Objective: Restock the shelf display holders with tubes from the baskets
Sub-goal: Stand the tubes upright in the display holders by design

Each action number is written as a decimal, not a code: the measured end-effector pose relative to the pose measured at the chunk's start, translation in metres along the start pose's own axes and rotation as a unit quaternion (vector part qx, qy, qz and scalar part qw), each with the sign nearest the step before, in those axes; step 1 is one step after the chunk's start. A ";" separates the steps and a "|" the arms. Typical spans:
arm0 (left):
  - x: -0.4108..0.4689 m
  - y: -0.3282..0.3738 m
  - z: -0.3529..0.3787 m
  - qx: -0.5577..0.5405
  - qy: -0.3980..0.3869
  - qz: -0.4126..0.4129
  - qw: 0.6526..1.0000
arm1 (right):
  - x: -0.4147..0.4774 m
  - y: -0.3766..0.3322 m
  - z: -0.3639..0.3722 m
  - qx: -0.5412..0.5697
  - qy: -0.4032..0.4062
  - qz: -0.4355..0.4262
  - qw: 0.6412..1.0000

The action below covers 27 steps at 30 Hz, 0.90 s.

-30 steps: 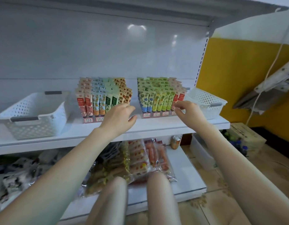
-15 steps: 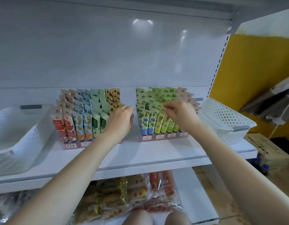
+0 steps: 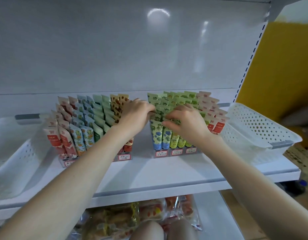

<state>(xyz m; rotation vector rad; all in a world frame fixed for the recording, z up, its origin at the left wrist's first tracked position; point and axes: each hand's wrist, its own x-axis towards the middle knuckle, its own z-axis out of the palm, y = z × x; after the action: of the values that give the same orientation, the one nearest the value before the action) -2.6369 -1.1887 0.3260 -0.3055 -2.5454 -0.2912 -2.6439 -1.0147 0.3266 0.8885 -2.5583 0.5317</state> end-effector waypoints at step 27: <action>-0.016 -0.001 0.006 -0.053 0.055 0.085 0.993 | -0.003 -0.002 0.007 0.018 0.039 0.001 0.999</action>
<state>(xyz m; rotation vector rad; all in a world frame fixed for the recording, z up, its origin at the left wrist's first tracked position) -2.6272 -1.1906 0.3117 -0.5289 -2.3815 -0.3678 -2.6420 -1.0175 0.3193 0.8609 -2.4862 0.6037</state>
